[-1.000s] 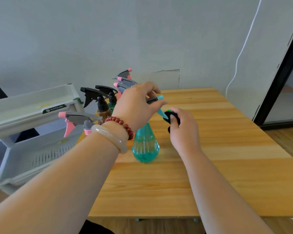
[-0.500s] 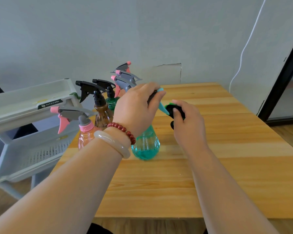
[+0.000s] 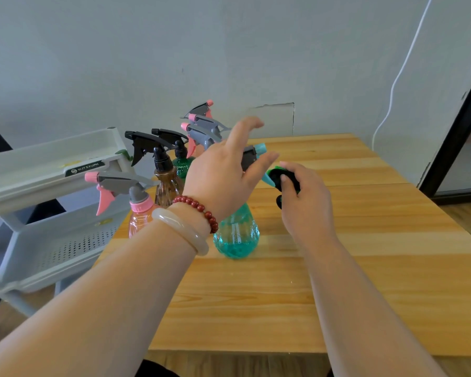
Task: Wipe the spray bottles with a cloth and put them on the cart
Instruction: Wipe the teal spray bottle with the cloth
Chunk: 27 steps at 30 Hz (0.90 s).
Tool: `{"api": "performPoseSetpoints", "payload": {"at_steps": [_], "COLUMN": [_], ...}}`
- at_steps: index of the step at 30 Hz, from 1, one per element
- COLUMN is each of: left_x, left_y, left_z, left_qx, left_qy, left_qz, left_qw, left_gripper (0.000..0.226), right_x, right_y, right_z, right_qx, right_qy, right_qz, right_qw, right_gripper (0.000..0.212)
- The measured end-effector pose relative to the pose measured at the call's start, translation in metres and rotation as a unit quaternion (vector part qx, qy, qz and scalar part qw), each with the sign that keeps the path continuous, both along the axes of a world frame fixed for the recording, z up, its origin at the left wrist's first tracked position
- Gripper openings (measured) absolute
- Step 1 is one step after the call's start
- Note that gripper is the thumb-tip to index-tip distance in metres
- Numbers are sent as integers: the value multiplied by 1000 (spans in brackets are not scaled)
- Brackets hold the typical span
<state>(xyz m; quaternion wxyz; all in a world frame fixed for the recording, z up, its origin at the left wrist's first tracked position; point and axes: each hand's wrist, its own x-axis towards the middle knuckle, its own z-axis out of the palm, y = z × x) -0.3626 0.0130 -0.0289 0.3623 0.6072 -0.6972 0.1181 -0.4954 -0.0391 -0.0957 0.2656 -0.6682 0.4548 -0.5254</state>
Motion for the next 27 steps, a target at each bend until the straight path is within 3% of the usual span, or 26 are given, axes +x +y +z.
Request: {"api": "performPoseSetpoints", "payload": {"at_steps": [3, 6, 13, 18, 22, 27], "left_x": [3, 1, 4, 1, 4, 1], "left_y": [-1, -1, 0, 0, -1, -1], "left_z": [-1, -1, -3, -2, -5, -6], "left_qx": [-3, -2, -8, -5, -20, -32], "left_qy": [-14, -7, -18, -5, -12, -8], "left_qz": [-2, 1, -5, 2, -8, -2], "left_qw": [1000, 1000, 1000, 1000, 1000, 999], "left_gripper": [31, 40, 31, 45, 32, 54], "right_x": [1, 3, 5, 3, 3, 2], "right_y": [-1, -1, -2, -2, -1, -1], "right_z": [-1, -2, -4, -3, -3, -2], "right_qx": [5, 11, -5, -5, 3, 5], "right_qy": [-9, -16, 37, 35, 21, 11], "right_qz": [1, 5, 4, -1, 2, -3], "right_qw": [1000, 1000, 999, 999, 1000, 1000], "right_gripper": [30, 30, 30, 30, 31, 30]}}
